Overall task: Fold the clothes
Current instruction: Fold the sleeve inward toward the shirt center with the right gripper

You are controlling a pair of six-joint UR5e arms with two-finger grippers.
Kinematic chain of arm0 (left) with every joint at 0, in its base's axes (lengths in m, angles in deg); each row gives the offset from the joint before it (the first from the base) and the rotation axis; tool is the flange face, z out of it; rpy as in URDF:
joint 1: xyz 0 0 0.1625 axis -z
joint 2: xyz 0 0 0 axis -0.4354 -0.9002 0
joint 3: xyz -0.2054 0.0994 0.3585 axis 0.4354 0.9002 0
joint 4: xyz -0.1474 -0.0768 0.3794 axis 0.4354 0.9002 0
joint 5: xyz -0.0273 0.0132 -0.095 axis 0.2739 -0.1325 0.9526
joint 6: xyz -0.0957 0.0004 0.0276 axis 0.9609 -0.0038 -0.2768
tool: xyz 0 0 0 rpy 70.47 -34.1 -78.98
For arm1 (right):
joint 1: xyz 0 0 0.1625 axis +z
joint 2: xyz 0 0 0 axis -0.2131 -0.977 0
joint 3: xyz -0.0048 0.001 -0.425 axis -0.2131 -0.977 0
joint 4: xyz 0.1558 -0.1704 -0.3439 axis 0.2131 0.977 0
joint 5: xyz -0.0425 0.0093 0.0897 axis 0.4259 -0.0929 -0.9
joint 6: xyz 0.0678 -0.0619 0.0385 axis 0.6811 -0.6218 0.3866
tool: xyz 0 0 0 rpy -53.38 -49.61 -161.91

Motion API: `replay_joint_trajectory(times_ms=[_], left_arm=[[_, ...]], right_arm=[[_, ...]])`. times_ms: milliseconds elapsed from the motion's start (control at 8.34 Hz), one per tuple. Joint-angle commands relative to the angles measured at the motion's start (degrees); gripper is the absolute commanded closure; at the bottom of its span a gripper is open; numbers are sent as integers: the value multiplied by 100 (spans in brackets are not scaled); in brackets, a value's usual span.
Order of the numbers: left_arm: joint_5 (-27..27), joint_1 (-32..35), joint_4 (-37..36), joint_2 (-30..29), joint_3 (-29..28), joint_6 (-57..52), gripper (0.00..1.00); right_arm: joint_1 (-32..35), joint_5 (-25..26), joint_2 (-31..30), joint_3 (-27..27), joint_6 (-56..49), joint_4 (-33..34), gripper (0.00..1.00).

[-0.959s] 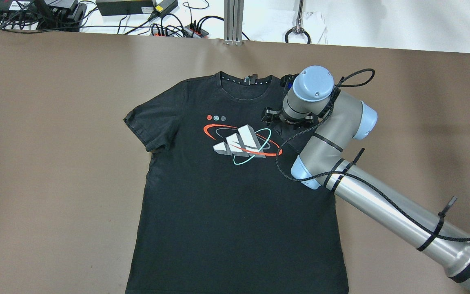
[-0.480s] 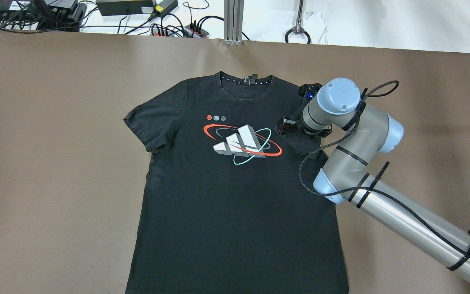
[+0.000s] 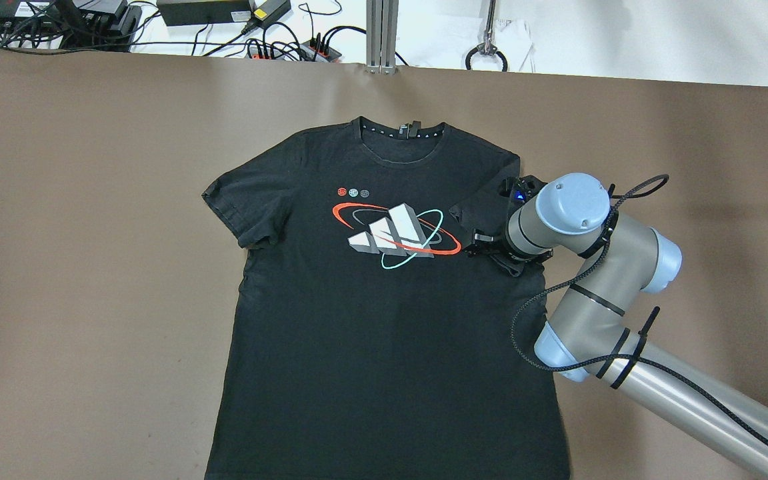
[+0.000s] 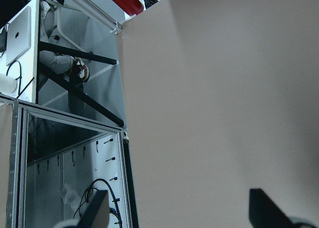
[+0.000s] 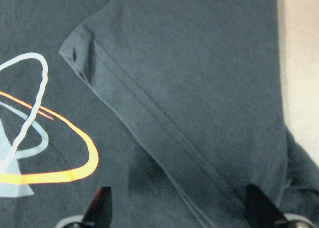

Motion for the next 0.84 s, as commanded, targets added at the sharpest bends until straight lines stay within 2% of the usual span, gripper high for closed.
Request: replay_joint_trajectory(times_ms=[0,240,480,720], left_arm=[[-3,13,5,13,62,0,0],[-21,4,-4,13,53,0,0],[40,-5,-21,4,53,17,0],[871,-353,-126,-327,-8,568,0]], right_arm=[[-178,-15,-123,279,407,0,6],[-196,-15,-464,631,407,9,6],[-205,-41,-719,1271,407,279,6],[-170,-59,-773,1729,407,737,5]])
